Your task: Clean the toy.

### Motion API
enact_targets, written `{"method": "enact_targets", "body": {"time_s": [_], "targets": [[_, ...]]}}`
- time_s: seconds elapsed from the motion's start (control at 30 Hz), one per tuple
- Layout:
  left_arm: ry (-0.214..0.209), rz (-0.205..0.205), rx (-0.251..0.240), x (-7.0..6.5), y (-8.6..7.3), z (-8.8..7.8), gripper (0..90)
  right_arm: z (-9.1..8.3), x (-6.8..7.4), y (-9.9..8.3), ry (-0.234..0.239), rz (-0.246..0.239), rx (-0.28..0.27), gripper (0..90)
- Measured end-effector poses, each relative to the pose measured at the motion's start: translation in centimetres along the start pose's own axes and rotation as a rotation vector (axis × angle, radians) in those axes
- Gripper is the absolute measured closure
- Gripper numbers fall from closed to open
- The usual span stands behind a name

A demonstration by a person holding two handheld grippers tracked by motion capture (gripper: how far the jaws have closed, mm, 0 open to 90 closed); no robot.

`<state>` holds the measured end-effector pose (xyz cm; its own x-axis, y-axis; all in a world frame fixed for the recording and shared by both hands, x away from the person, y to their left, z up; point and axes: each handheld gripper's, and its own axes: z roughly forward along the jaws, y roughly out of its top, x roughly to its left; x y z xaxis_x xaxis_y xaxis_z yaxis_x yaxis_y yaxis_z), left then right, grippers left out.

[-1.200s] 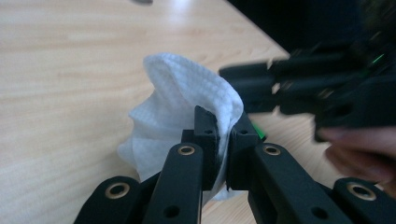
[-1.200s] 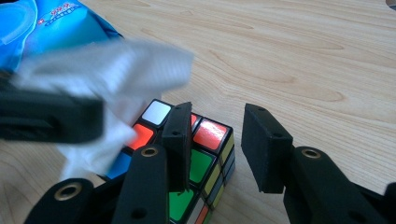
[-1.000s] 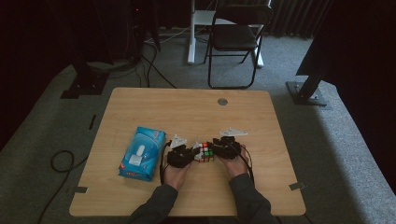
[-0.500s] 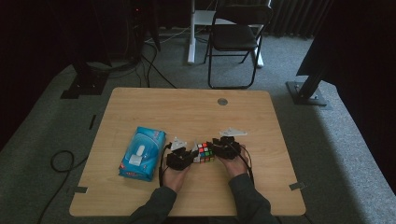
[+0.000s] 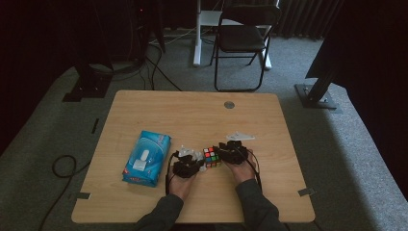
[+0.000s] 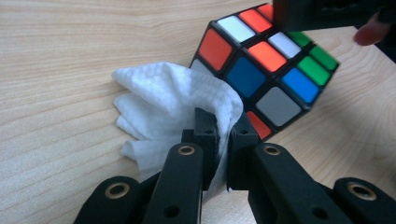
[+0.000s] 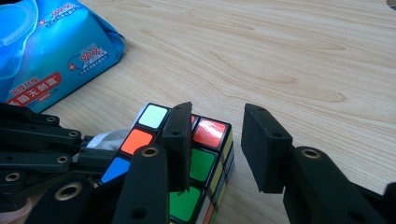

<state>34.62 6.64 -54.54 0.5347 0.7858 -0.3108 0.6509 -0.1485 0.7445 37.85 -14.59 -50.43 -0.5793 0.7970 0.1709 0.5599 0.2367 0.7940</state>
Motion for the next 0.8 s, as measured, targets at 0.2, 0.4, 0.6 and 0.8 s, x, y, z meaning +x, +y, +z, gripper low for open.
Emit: {"method": "enact_targets", "body": {"time_s": [0.2, 0.4, 0.6, 0.8], "targets": [[0.008, 0.003, -0.009, 0.0, 0.0, 0.0, 85.5, 0.0, 0.0, 0.1, -0.015, -0.014, 0.005, 59.3], [0.007, 0.009, -0.007, 0.0, 0.0, 0.0, 85.3, -0.8, 0.7, 0.4, -0.044, -0.062, 0.033, 57.2], [0.006, 0.007, -0.009, 0.0, 0.0, 0.0, 85.3, -1.0, 1.4, 0.3, -0.058, -0.092, 0.065, 58.9], [0.009, 0.007, -0.013, 0.0, 0.0, 0.0, 85.2, -1.4, 1.3, 0.1, -0.049, -0.077, 0.085, 62.1]]}}
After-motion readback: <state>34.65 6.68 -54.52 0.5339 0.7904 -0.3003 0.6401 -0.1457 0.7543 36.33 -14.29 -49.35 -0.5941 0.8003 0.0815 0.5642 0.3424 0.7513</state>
